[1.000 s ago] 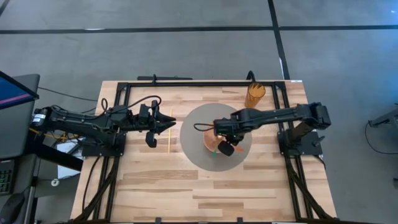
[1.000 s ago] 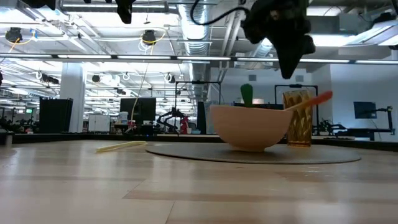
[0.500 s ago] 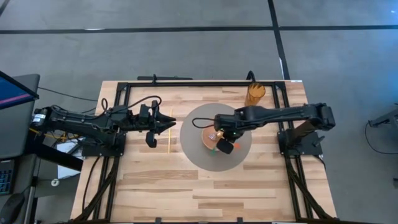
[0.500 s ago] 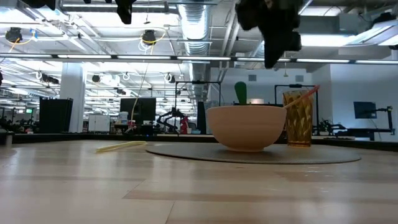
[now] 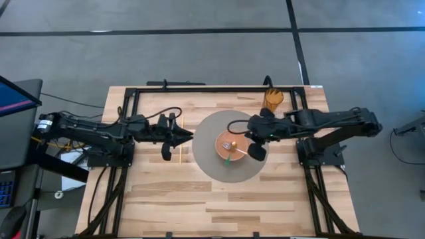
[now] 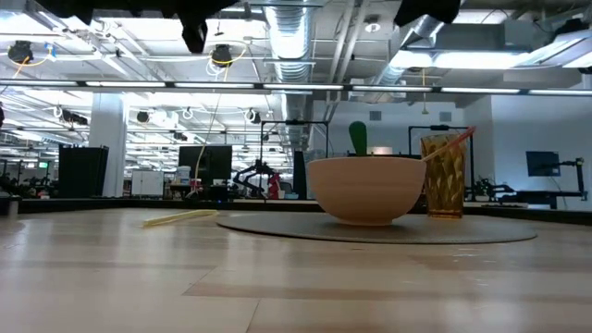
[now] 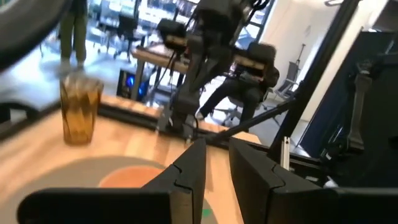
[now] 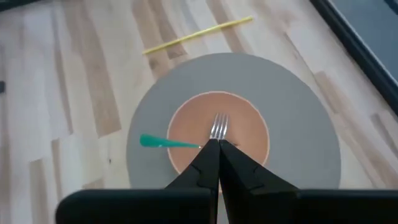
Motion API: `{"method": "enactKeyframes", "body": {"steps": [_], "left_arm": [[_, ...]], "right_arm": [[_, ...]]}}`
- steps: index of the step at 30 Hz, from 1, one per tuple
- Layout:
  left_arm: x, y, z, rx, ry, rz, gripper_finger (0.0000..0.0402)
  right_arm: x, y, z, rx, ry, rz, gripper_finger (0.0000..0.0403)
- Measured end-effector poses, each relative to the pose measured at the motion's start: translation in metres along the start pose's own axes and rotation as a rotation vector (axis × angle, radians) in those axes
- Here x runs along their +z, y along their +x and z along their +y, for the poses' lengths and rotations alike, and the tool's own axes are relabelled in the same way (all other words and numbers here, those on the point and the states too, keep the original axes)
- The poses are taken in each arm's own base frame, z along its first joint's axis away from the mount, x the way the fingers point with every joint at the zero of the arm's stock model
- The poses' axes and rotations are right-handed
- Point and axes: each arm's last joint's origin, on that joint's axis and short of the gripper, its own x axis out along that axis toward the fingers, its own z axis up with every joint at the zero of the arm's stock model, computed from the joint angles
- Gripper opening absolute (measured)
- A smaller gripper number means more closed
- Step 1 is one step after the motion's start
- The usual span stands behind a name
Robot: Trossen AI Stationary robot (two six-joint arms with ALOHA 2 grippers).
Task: Pick & Place Utensil
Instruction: Put the brown cup on top of the orange bowl on the gray mat
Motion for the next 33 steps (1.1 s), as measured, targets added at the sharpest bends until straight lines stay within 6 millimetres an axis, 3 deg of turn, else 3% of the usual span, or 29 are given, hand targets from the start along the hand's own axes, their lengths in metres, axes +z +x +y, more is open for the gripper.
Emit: {"method": "enactKeyframes", "body": {"steps": [4,12,21,27,33], "left_arm": [[-0.004,0.004,0.001,0.012,-0.071,0.018,0.0072],[-0.003,0.003,0.001,0.014,-0.090,0.008,0.0072],[-0.005,0.003,0.002,0.021,-0.148,0.026,0.0072],[-0.005,0.003,0.002,0.021,-0.149,0.025,0.0072],[-0.005,0.003,0.002,0.021,-0.149,0.025,0.0072]], "right_arm": [[-0.014,0.001,-0.003,0.050,-0.016,-0.022,0.0000],[-0.050,0.024,-0.010,0.118,-0.002,-0.073,0.0000],[-0.069,0.052,-0.013,0.266,-0.076,-0.241,0.0000],[-0.069,0.048,-0.028,0.173,-0.052,-0.276,0.0000],[-0.063,0.041,-0.049,-0.050,-0.090,-0.359,0.0000]]}}
